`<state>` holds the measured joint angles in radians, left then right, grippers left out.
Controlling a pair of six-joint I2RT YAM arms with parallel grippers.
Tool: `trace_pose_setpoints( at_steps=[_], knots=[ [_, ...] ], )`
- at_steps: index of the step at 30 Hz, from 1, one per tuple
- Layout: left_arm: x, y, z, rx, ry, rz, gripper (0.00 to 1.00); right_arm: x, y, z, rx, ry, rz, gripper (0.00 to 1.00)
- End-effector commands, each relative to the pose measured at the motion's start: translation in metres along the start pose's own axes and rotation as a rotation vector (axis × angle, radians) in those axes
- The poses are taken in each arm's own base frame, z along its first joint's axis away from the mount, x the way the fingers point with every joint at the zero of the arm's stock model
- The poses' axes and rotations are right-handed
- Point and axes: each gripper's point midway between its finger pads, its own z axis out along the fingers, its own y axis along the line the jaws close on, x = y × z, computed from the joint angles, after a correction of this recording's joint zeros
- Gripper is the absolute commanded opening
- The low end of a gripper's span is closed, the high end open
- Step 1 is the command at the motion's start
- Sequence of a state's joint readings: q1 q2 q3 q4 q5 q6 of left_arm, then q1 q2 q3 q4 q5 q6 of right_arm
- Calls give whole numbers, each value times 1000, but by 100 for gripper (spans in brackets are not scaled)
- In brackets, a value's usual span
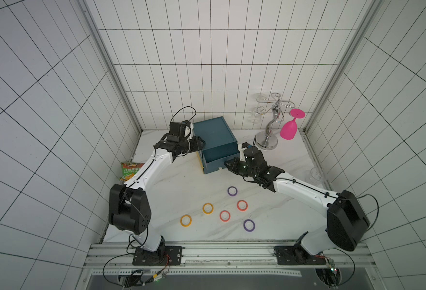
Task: Place the transparent tape into the drawer according to color
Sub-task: Open the drawer in the storage box, then pick up the tape from the drawer.
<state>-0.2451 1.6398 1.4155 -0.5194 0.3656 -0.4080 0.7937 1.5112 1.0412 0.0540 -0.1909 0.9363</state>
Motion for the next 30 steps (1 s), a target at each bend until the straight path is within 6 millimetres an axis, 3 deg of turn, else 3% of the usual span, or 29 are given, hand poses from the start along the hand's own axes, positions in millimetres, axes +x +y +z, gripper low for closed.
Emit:
trace_pose_setpoints(
  at_steps=[1, 2, 4, 7, 14, 17, 22, 30],
  knots=[
    [0, 11, 3, -40, 1, 8, 50, 10, -14, -5, 57, 13, 2, 0],
    [0, 11, 2, -40, -1, 9, 50, 10, -13, -6, 57, 13, -2, 2],
    [0, 12, 1, -43, -4, 8, 53, 10, -13, -10, 65, 13, -8, 22],
    [-2, 12, -2, -42, -10, 7, 66, 12, -13, -22, 79, 24, -31, 53],
    [-2, 6, -9, -17, -21, 1, 83, 35, -27, -63, 150, 119, -95, 91],
    [-4, 4, -14, -8, -33, -2, 88, 52, -44, -85, 207, 176, -108, 100],
    [-8, -2, -29, 28, -71, -14, 98, 82, -82, -117, 323, 261, -124, 99],
    [-12, -1, -48, 51, -127, -43, 98, 125, -132, -145, 534, 410, -165, 99]
  ],
)
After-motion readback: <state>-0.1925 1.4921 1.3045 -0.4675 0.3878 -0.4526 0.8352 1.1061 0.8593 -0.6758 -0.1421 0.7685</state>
